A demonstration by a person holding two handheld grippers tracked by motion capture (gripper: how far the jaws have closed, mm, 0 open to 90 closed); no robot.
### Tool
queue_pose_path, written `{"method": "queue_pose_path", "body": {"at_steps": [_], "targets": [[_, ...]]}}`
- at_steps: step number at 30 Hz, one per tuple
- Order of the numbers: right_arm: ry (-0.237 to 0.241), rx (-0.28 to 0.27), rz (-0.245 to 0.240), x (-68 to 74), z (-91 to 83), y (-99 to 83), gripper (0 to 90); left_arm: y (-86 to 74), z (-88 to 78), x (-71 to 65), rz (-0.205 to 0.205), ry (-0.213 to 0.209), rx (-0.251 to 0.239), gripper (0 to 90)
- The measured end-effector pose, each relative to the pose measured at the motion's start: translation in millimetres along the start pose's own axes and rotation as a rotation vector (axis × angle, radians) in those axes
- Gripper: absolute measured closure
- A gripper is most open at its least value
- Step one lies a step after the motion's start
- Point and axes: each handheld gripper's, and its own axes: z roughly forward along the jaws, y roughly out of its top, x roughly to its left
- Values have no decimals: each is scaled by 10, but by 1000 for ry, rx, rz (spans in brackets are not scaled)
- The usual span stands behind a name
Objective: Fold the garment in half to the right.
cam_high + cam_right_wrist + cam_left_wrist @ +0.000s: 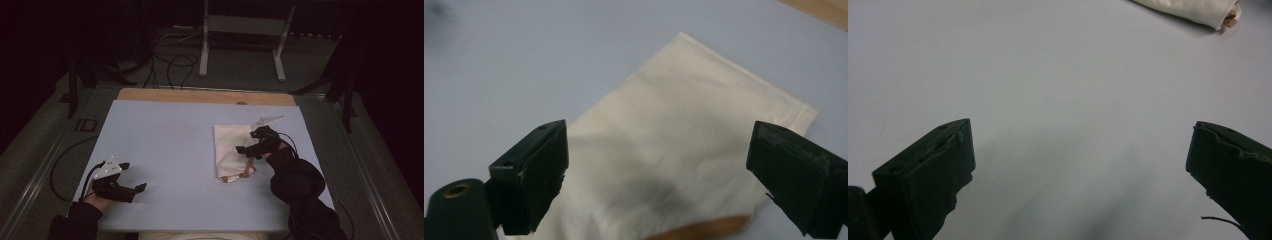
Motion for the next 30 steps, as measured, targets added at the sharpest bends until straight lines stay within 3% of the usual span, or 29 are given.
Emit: {"method": "queue_pose_path", "body": {"at_steps": [24, 30], "targets": [[5, -29, 62, 95, -286, -711, 93, 5, -2, -1, -2, 2, 4, 1], [-5, -34, 45, 175, -283, -854, 93, 10, -8, -2, -3, 2, -3, 1]]}}
